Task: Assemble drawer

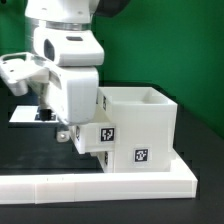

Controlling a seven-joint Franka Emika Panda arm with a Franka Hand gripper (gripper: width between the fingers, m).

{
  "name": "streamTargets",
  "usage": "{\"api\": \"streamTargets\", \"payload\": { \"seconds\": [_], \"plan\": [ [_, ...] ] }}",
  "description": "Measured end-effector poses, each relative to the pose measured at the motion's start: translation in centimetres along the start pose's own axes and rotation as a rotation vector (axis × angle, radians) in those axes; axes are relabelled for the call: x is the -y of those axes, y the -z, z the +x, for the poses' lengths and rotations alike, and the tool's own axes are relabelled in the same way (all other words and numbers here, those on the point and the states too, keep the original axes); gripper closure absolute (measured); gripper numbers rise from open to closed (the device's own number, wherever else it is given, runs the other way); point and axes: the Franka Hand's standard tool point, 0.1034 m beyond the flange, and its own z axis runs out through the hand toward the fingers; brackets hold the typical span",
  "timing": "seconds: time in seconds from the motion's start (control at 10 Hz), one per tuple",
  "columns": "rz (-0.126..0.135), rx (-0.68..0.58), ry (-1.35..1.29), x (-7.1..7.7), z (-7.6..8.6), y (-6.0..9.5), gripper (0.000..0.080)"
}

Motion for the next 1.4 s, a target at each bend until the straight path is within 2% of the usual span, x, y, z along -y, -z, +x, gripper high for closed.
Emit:
{"api": "streamTargets", "payload": {
  "seconds": [0.2,0.6,0.8,1.2,1.3,1.4],
  "plan": [
    [0.005,0.003,-0.045,1.3,-1.9,0.0,0.015],
    [0.022,-0.006,-0.064,3.1,-0.9,-0.4,0.015],
    [0.024,-0.012,-0.088,2.7,0.4,-0.5,0.015],
    [0.016,-0.013,-0.173,0.5,4.3,0.0,0.015],
    [0.017,-0.013,-0.168,0.6,4.1,-0.1,0.015],
    [0.023,-0.011,-0.146,0.9,2.8,-0.3,0.015]
  ]
}}
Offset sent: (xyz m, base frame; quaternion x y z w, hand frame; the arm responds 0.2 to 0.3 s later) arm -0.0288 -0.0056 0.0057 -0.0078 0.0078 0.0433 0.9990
